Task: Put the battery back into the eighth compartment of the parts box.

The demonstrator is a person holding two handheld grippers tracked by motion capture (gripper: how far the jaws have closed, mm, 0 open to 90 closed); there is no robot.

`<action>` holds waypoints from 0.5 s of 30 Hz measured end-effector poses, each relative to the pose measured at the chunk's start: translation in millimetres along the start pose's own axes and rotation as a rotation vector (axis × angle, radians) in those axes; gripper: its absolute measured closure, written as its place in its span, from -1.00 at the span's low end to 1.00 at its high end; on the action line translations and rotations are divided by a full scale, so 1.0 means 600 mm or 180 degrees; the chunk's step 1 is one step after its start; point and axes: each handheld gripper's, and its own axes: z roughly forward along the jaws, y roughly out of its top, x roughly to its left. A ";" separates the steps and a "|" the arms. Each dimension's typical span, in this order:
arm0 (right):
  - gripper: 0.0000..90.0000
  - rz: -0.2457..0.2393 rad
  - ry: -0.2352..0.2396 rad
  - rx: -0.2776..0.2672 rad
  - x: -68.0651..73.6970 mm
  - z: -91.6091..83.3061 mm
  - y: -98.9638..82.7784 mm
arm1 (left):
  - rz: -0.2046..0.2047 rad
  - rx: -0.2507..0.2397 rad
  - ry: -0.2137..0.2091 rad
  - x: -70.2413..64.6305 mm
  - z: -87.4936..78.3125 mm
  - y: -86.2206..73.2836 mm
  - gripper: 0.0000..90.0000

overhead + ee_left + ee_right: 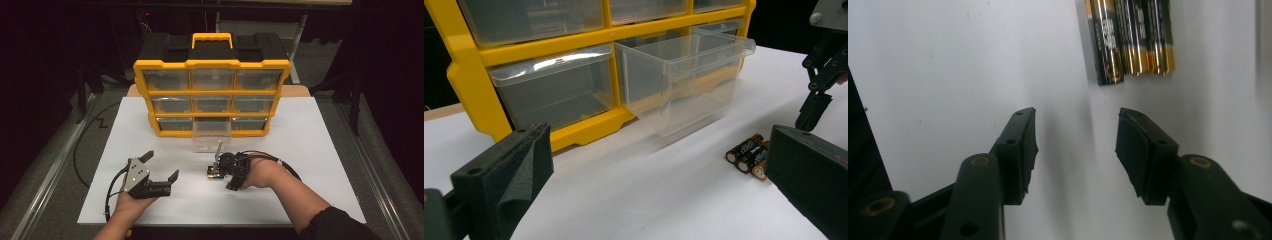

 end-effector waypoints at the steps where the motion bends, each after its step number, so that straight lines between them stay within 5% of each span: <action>1: 0.20 -0.0024 -0.0025 -0.0026 0.000 0.001 0.004 | 0.0001 0.0001 0.0000 0.000 0.000 0.000 -0.99; 15: 0.43 -0.0155 -0.0081 0.0012 -0.006 0.009 0.034 | -0.0007 0.0007 -0.0006 0.000 0.001 0.000 -0.99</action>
